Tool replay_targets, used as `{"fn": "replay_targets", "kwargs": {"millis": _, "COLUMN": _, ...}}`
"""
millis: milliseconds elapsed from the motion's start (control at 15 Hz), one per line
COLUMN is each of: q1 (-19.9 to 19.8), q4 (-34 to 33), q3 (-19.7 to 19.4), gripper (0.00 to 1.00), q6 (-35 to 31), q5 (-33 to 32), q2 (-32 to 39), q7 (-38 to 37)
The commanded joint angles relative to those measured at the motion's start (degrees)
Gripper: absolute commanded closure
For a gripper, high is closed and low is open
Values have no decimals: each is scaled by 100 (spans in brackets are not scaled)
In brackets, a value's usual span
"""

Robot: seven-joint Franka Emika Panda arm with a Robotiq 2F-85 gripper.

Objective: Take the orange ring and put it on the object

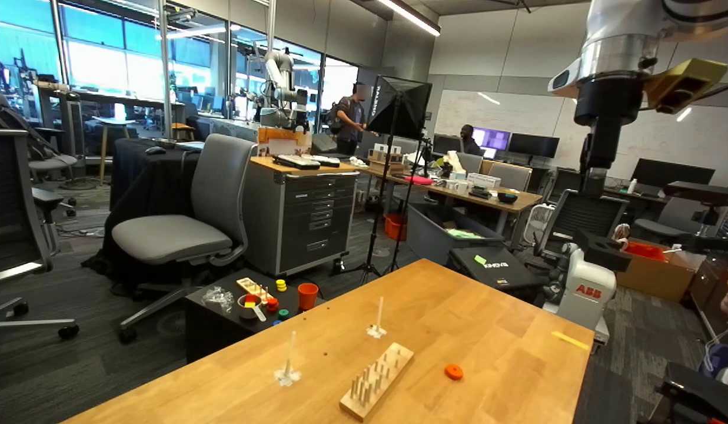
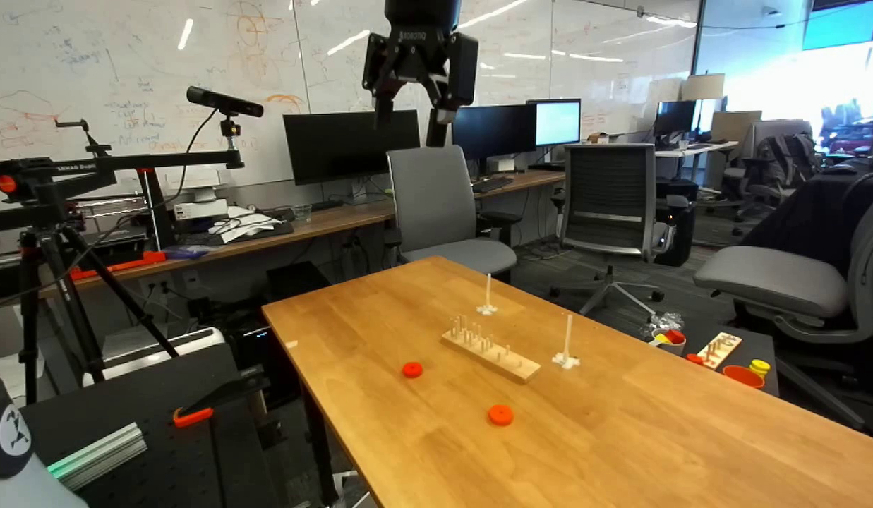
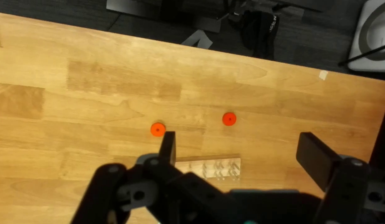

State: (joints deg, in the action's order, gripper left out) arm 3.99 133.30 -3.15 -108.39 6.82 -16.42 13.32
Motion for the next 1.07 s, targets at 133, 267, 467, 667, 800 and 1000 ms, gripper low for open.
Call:
{"fn": "replay_targets", "kwargs": {"millis": 133, "q1": -22, "q4": -1294, "q3": 399, "gripper": 0, "q6": -1165, "q5": 695, "q2": 1963, "q7": -1535}}
{"fn": "replay_targets", "kwargs": {"millis": 267, "q1": -59, "q4": -1881, "q3": 414, "gripper": 0, "q6": -1345, "q5": 572, "q2": 2685, "q7": -2173}}
{"fn": "replay_targets", "kwargs": {"millis": 467, "q1": -85, "q4": -2771, "q3": 268, "gripper": 0, "q6": -1515, "q5": 375, "q2": 3744, "q7": -3019}}
{"fn": "replay_targets", "kwargs": {"millis": 667, "q1": -58, "q4": -3704, "q3": 6, "gripper": 0, "q6": -1273, "q5": 122, "q2": 4777, "q7": -3801}}
{"fn": "replay_targets", "kwargs": {"millis": 800, "q1": -99, "q4": -3134, "q3": 68, "gripper": 0, "q6": -1473, "q5": 213, "q2": 4399, "q7": -3522}}
{"fn": "replay_targets", "kwargs": {"millis": 1000, "q1": -93, "q4": -3690, "q3": -47, "gripper": 0, "q6": -1315, "q5": 120, "q2": 5016, "q7": -3792}}
